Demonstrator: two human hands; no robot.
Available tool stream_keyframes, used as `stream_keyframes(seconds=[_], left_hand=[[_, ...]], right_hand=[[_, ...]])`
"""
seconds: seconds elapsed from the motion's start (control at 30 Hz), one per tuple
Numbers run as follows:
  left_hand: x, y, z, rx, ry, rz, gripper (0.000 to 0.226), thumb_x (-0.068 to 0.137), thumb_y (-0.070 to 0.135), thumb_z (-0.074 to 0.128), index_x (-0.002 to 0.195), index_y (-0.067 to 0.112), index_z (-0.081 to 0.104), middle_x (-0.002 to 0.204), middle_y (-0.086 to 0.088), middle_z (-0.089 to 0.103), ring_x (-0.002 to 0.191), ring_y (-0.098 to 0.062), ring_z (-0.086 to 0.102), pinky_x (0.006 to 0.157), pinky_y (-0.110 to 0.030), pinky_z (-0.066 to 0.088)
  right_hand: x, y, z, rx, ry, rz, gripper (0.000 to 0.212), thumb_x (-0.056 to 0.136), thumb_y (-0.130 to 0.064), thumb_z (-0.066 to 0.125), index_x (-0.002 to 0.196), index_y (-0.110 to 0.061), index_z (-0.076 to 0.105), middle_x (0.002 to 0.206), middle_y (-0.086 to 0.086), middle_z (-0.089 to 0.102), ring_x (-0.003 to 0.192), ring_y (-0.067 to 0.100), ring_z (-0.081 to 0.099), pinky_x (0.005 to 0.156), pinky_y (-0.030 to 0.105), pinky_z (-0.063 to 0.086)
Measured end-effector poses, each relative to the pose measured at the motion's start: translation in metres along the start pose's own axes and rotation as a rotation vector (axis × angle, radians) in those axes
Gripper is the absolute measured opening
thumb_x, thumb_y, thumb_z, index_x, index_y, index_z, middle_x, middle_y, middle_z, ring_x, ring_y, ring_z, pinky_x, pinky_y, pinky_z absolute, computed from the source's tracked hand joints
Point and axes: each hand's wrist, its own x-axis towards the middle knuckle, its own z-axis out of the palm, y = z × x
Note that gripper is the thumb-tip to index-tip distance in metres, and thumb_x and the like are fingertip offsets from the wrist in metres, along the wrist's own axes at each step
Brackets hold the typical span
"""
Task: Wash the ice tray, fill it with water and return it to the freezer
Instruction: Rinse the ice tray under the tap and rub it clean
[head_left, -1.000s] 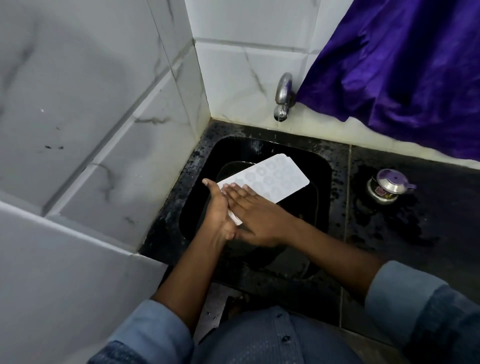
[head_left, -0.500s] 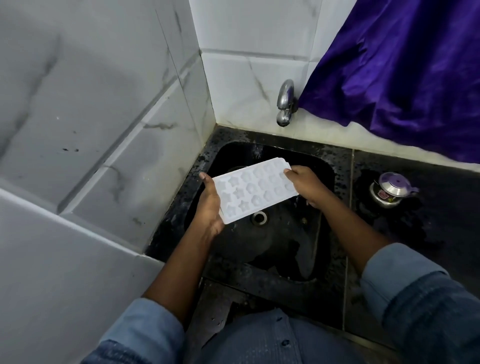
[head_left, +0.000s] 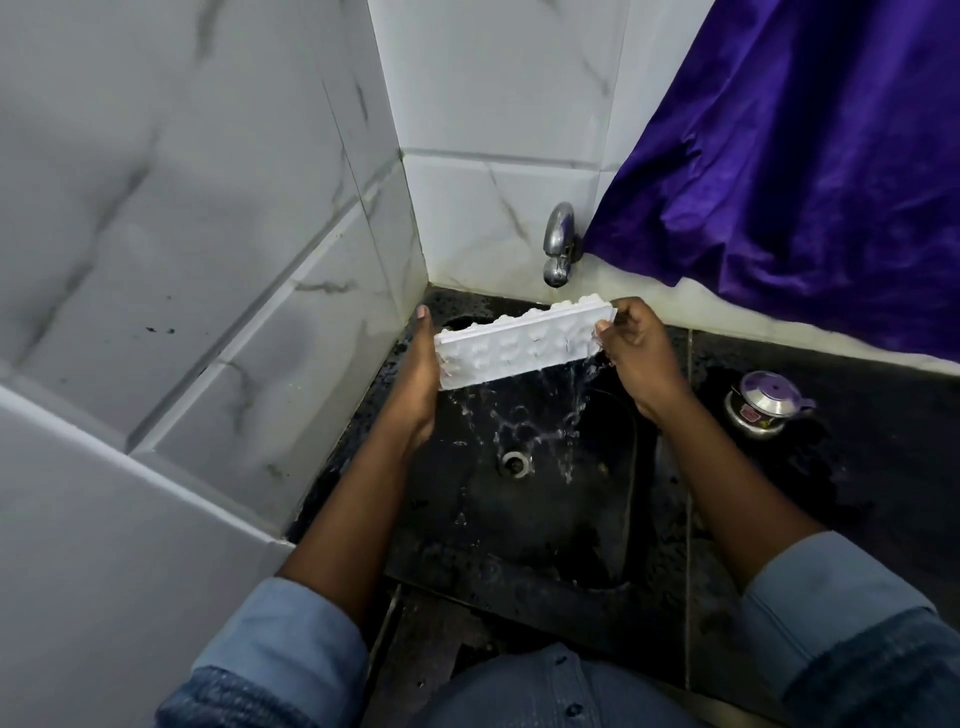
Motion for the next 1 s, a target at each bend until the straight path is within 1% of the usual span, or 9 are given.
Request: stream_keyframes(seconds=[0.07, 0.13, 0.3, 0.4, 0.53, 0.67, 0.77, 0.83, 1.0], left_hand=[[-0.006, 0.009, 0.003, -0.072, 0.013, 0.068, 0.074, 0.082, 0.088, 0.048, 0.109, 0.027, 0.082, 0.118, -0.006, 0.081, 0.103, -0.023, 0.077, 0.096, -0.043, 0.054], [-0.012, 0.019, 0.006, -0.101, 0.039, 0.148, 0.066, 0.083, 0.080, 0.052, 0.099, 0.021, 0.076, 0.110, -0.008, 0.082, 0.096, -0.025, 0.076, 0.088, -0.039, 0.052], [-0.017, 0.040, 0.007, -0.055, 0.052, 0.344, 0.065, 0.092, 0.071, 0.050, 0.109, 0.014, 0.074, 0.127, -0.028, 0.072, 0.117, -0.043, 0.068, 0.107, -0.051, 0.050], [-0.019, 0.047, 0.007, -0.048, 0.072, 0.438, 0.056, 0.092, 0.071, 0.053, 0.110, 0.027, 0.082, 0.139, -0.018, 0.070, 0.135, -0.039, 0.061, 0.122, -0.064, 0.039], [-0.030, 0.055, 0.005, -0.022, 0.066, 0.603, 0.065, 0.095, 0.076, 0.056, 0.121, 0.022, 0.079, 0.149, -0.007, 0.066, 0.147, -0.032, 0.053, 0.125, -0.064, 0.034], [-0.033, 0.051, 0.002, 0.007, 0.088, 0.714, 0.073, 0.102, 0.059, 0.046, 0.139, 0.000, 0.066, 0.138, 0.013, 0.072, 0.142, -0.023, 0.058, 0.122, -0.062, 0.040], [-0.033, 0.046, 0.004, -0.026, 0.100, 0.635, 0.062, 0.098, 0.059, 0.049, 0.129, 0.011, 0.073, 0.139, 0.000, 0.072, 0.141, -0.031, 0.058, 0.123, -0.062, 0.038], [-0.032, 0.045, 0.002, -0.040, 0.092, 0.531, 0.064, 0.091, 0.064, 0.054, 0.122, 0.012, 0.076, 0.129, -0.015, 0.075, 0.124, -0.030, 0.068, 0.118, -0.058, 0.045], [-0.035, 0.044, -0.001, -0.014, 0.078, 0.558, 0.062, 0.096, 0.069, 0.049, 0.121, 0.020, 0.078, 0.123, -0.012, 0.077, 0.117, -0.032, 0.072, 0.107, -0.050, 0.053]], right_hand=[[-0.004, -0.010, -0.005, -0.049, 0.058, -0.071, 0.014, 0.102, -0.014, 0.066, 0.112, -0.023, 0.064, 0.124, 0.009, 0.065, 0.103, 0.016, 0.064, 0.090, 0.026, 0.053], [-0.008, -0.022, -0.012, -0.188, 0.137, -0.162, 0.018, 0.098, -0.019, 0.072, 0.113, -0.027, 0.067, 0.127, 0.002, 0.053, 0.108, 0.011, 0.057, 0.087, 0.013, 0.048], [-0.024, -0.054, -0.031, -0.353, 0.216, -0.363, 0.023, 0.093, -0.016, 0.077, 0.115, -0.013, 0.075, 0.108, -0.006, 0.060, 0.088, 0.009, 0.060, 0.079, 0.011, 0.047], [-0.036, -0.067, -0.035, -0.390, 0.264, -0.469, 0.020, 0.092, -0.011, 0.076, 0.111, -0.010, 0.077, 0.107, -0.002, 0.066, 0.088, 0.008, 0.064, 0.083, 0.010, 0.047], [-0.048, -0.078, -0.039, -0.392, 0.333, -0.568, 0.017, 0.092, -0.006, 0.070, 0.108, -0.008, 0.077, 0.109, -0.003, 0.065, 0.093, -0.008, 0.062, 0.084, 0.012, 0.050], [-0.058, -0.082, -0.036, -0.391, 0.375, -0.647, 0.017, 0.089, 0.000, 0.068, 0.104, -0.006, 0.075, 0.110, 0.001, 0.065, 0.098, -0.006, 0.061, 0.082, 0.014, 0.052], [-0.062, -0.078, -0.035, -0.472, 0.320, -0.603, 0.020, 0.085, 0.006, 0.066, 0.101, -0.003, 0.073, 0.107, 0.008, 0.066, 0.093, 0.009, 0.065, 0.081, 0.006, 0.044], [-0.063, -0.076, -0.037, -0.536, 0.263, -0.549, 0.019, 0.085, 0.006, 0.068, 0.101, -0.002, 0.074, 0.103, 0.009, 0.065, 0.088, 0.020, 0.066, 0.079, 0.004, 0.043], [-0.062, -0.075, -0.039, -0.559, 0.275, -0.596, 0.017, 0.087, 0.003, 0.069, 0.102, -0.003, 0.074, 0.101, 0.010, 0.065, 0.086, 0.005, 0.059, 0.080, 0.001, 0.041]])
